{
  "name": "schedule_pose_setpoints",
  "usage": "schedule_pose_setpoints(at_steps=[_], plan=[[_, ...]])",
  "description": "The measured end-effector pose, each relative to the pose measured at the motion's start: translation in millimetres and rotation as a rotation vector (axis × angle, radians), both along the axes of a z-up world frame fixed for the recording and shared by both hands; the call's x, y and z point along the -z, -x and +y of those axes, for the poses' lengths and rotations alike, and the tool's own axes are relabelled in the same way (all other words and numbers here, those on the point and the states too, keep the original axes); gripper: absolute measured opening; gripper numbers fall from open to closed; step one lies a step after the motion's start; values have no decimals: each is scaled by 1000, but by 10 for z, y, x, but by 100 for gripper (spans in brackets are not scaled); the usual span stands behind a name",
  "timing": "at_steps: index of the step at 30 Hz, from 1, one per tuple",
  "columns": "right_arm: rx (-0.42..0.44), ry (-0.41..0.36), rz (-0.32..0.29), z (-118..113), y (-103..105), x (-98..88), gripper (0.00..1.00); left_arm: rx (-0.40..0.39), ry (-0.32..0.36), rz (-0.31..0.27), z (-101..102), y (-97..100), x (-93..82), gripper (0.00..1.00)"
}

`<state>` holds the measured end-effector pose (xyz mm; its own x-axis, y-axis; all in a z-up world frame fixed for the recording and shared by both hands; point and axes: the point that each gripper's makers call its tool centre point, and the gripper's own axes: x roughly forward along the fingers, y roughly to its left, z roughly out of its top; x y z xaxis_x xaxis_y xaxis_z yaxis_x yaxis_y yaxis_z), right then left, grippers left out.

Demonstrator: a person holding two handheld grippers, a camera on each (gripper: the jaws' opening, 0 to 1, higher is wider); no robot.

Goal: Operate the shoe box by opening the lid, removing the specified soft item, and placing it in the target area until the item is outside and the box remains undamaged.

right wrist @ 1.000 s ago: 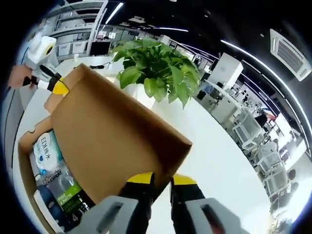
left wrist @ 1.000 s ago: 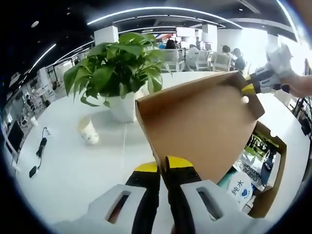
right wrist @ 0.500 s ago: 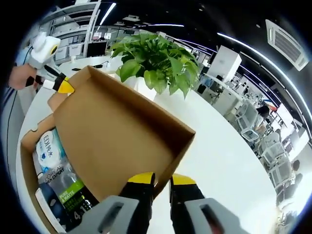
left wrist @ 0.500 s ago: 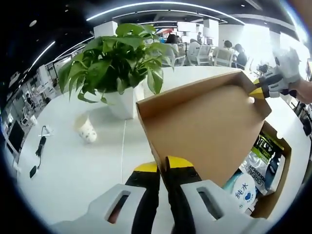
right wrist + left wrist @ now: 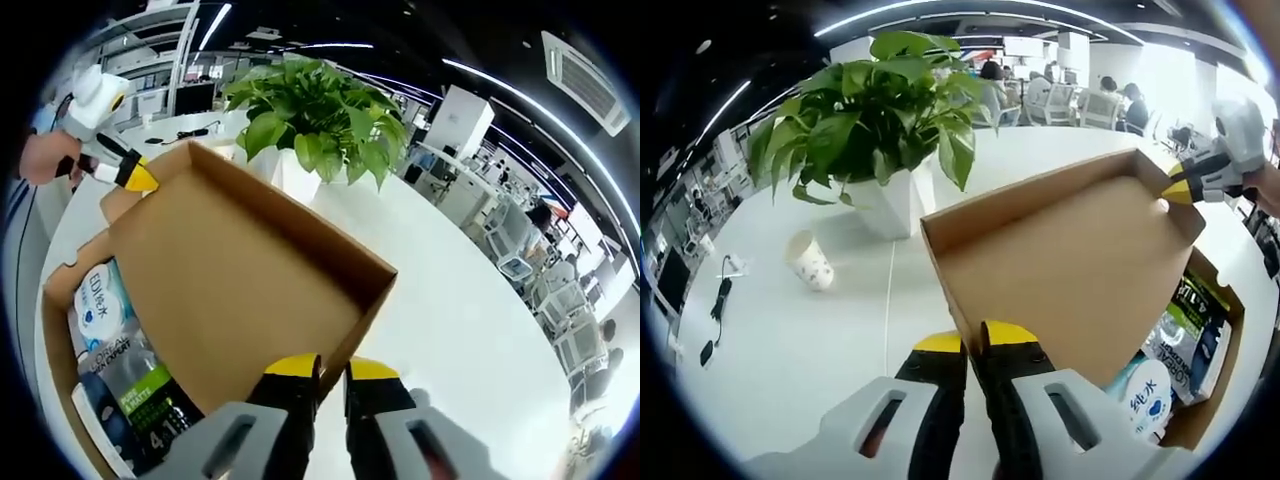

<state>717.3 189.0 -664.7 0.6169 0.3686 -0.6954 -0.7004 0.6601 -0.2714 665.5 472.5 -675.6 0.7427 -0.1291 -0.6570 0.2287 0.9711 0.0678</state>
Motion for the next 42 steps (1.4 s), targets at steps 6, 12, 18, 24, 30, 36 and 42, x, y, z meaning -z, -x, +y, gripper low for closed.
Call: schedule_pose_setpoints(at_steps=[6,12,18,24,30,36,42], plan=[[9,0,9,-7,51,-8,3,0,-4,14,18,-46,54,6],[8,10,27,-4,59,45,3,6,-12,33,35,-92,146,8],[8,18,40,2,30,97,3,-2,-7,42,68,-127,190,8],[14,19,51,13,-20,136,2,-2,-17,44,21,-49,163,10],[12,30,60,17,-36,170,3,-8,-19,49,18,-7,164,12],[7,42,68,18,-42,216,3,-11,-8,76,-58,130,238,15],[1,59,82,28,-50,262,3,-24,-13,81,-45,145,219,17]])
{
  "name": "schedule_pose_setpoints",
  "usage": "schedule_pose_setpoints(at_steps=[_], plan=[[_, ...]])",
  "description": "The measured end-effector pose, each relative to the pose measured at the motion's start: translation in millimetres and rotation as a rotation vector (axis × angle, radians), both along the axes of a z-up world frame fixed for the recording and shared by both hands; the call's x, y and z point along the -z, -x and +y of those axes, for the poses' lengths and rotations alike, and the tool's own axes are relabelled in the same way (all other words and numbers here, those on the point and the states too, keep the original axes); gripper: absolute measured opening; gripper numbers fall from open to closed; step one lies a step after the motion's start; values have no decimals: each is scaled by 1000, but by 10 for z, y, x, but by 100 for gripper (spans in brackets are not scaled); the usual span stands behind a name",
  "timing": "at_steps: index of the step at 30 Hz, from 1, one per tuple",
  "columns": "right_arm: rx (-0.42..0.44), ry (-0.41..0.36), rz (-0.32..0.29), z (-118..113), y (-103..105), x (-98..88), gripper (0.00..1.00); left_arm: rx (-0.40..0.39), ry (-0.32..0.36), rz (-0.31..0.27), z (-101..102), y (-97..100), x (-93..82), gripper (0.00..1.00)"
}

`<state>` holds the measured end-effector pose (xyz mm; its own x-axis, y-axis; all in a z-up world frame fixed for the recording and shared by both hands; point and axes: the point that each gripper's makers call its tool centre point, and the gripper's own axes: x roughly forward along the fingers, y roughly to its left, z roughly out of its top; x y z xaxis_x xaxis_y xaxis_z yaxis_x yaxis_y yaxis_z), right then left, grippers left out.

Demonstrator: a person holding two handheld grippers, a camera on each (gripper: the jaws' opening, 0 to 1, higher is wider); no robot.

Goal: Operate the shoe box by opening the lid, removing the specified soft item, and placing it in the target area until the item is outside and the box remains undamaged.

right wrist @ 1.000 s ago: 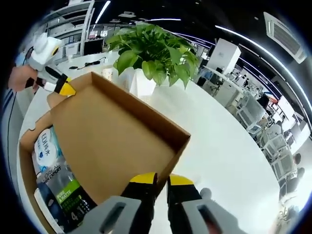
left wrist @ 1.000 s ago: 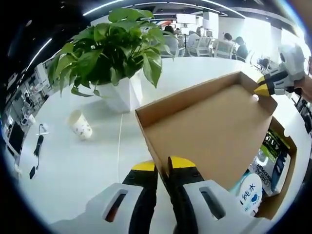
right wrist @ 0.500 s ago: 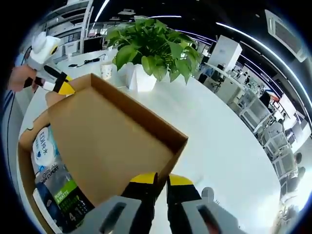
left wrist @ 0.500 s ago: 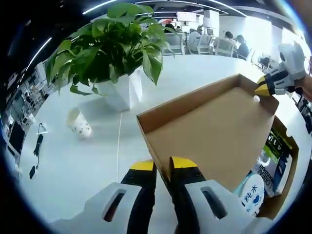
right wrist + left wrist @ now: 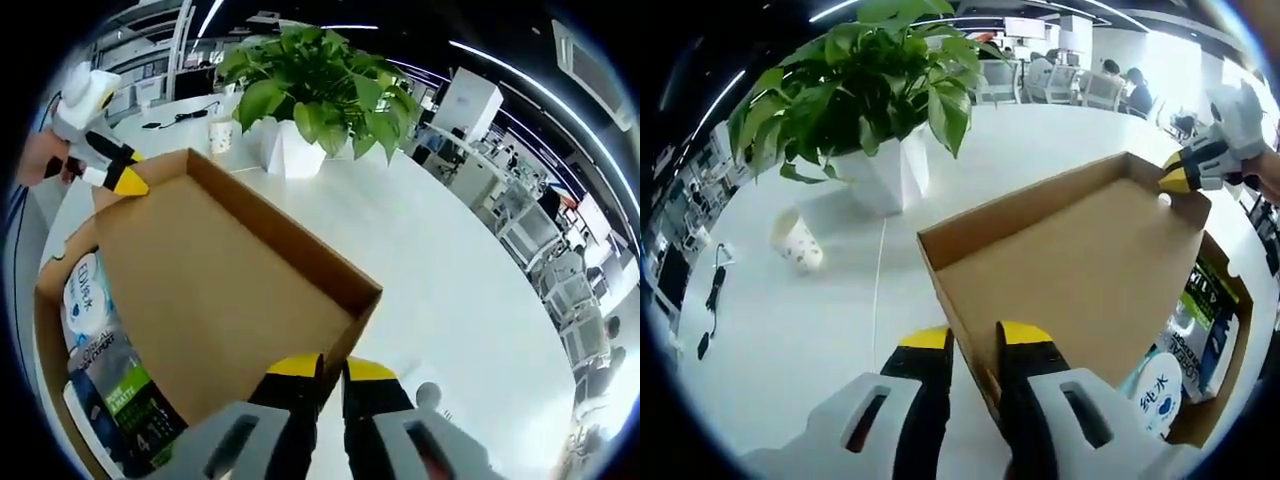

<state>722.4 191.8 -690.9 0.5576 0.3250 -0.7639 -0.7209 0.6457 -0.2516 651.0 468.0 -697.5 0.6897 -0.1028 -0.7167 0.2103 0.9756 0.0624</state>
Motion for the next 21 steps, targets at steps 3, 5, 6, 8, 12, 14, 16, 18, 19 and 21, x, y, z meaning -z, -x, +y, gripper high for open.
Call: schedule_pose_setpoints(at_steps=[3,5,6,8,12,14,16,18,19,21], plan=[[2,5,7,-3,12,30,3,-1,-3,1,-6,32,6,17],[1,13,13,0,16,53,3,2,-3,5,-11,26,14,17],[0,16,15,3,16,60,3,2,-7,6,-13,18,18,17],[-1,19,20,-4,16,64,3,1,-8,6,-18,13,19,17],[-3,25,28,-7,20,86,4,2,-15,7,-18,-19,29,17],[-3,27,34,-3,21,114,4,3,-18,8,-14,-21,27,17],[-2,30,39,2,24,138,5,0,-19,12,-11,-35,46,17],[-3,34,41,4,25,152,5,-1,-22,17,-10,-34,52,17],[-4,35,42,7,24,151,5,0,-22,18,-8,-48,69,17],[-5,34,46,8,24,148,5,1,-22,18,-12,-64,87,17]])
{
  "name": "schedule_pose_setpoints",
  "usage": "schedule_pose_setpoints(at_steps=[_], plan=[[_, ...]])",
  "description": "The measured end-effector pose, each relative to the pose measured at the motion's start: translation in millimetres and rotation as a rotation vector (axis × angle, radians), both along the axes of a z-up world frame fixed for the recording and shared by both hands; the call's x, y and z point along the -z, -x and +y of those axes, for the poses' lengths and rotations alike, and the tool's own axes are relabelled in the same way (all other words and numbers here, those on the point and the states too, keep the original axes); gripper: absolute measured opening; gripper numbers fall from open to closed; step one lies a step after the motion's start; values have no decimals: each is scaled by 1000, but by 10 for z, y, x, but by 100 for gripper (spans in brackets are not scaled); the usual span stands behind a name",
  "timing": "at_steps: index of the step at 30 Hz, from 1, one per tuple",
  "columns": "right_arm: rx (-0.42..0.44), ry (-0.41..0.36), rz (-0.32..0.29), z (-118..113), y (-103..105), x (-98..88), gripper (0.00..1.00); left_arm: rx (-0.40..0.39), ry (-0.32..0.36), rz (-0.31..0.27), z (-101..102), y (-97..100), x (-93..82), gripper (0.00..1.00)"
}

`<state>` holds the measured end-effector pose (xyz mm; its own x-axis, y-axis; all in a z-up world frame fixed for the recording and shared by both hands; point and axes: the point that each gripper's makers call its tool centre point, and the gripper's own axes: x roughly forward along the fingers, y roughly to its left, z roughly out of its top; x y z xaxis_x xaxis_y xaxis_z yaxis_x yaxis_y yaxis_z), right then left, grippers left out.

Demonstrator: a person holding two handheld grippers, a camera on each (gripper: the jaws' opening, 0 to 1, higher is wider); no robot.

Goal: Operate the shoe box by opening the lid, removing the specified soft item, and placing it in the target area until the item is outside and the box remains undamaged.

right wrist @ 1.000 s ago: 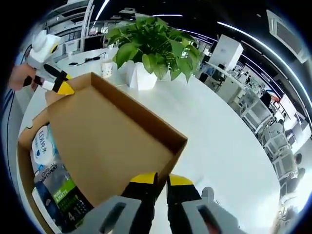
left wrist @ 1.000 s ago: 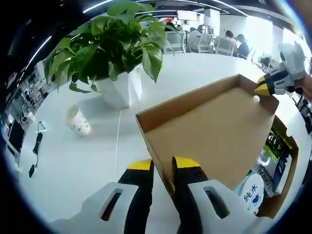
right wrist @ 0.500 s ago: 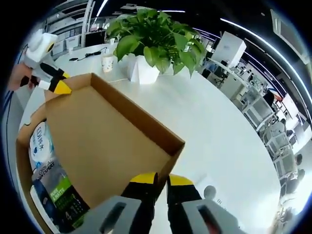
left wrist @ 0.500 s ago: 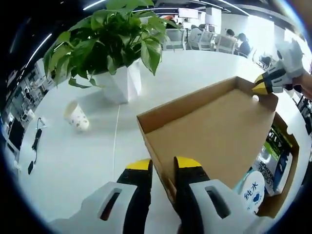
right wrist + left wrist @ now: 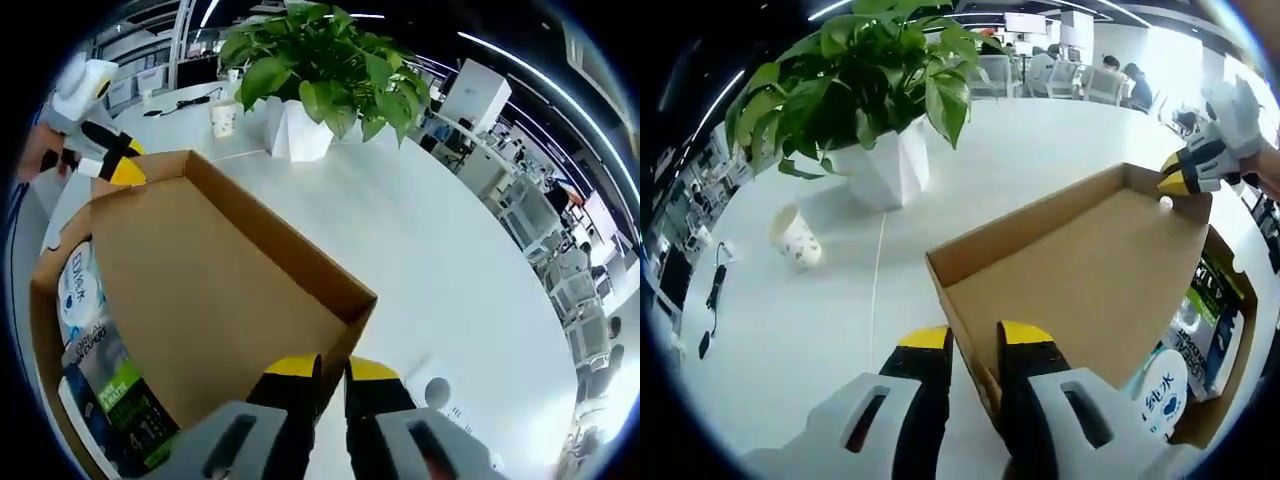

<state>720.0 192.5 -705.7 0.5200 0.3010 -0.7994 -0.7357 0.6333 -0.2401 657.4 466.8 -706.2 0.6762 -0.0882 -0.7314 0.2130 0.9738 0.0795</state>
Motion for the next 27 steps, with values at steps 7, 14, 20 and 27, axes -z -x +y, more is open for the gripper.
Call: schedule_pose_setpoints(at_steps=[7,14,20,27], plan=[[1,1,3,11,35,23,5,1,-6,7,19,-74,36,17],[0,2,-3,6,23,32,6,3,-3,4,28,-73,19,18],[0,5,-12,2,14,31,7,7,-1,1,-1,-9,6,18],[-1,5,-16,-18,9,24,8,15,-1,6,4,-13,49,19]])
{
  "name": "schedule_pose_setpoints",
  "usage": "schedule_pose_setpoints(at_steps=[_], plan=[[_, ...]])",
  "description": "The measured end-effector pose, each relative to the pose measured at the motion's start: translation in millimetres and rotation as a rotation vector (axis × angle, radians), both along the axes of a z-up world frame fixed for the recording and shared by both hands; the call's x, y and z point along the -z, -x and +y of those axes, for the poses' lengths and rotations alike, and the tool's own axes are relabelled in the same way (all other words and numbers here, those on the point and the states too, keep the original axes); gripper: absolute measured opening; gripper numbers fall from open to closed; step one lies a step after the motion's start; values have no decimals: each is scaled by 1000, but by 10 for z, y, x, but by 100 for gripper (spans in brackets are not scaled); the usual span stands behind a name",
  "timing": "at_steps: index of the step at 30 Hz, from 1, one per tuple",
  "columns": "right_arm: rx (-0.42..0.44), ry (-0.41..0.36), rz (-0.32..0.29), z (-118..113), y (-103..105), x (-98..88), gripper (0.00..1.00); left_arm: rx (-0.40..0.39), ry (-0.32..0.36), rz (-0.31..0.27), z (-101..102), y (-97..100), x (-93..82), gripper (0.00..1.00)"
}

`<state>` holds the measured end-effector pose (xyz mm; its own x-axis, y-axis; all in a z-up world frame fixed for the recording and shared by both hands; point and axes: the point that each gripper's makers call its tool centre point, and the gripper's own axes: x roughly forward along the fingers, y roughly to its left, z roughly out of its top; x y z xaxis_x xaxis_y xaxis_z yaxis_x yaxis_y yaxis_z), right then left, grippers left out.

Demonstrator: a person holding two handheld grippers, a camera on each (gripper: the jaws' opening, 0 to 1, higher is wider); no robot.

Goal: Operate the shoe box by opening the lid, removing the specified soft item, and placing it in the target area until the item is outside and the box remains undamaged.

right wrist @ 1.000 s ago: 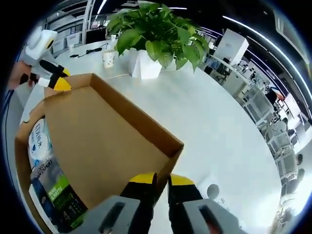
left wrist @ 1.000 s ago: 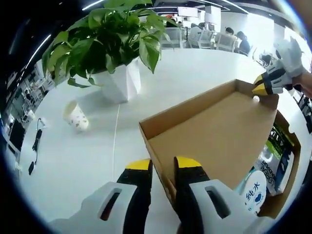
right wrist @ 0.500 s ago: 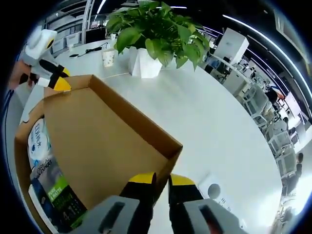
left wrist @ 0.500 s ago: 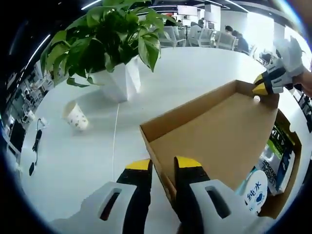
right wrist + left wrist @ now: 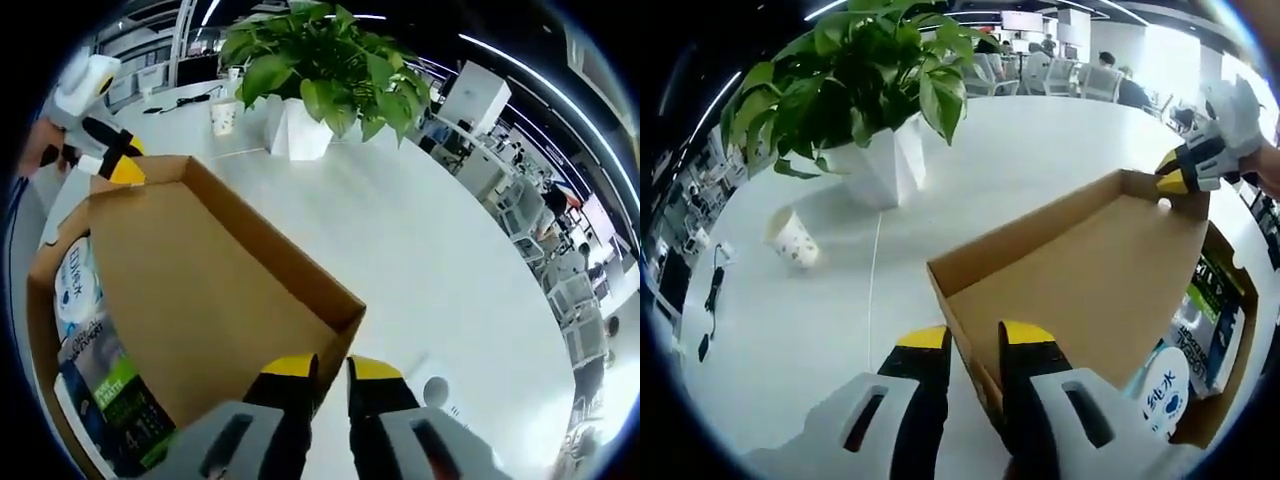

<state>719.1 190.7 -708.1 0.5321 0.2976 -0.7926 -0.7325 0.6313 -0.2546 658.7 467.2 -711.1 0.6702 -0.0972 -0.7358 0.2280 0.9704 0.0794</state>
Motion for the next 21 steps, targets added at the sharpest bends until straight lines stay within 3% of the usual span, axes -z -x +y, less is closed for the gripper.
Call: schedule_pose_setpoints(at_steps=[11,21], plan=[[12,-12,-5,-60,-15,-42,16,2,-4,-8,24,-2,-30,22],[49,-100,-53,-121,-22,-260,25,-22,9,-74,102,16,-268,26]])
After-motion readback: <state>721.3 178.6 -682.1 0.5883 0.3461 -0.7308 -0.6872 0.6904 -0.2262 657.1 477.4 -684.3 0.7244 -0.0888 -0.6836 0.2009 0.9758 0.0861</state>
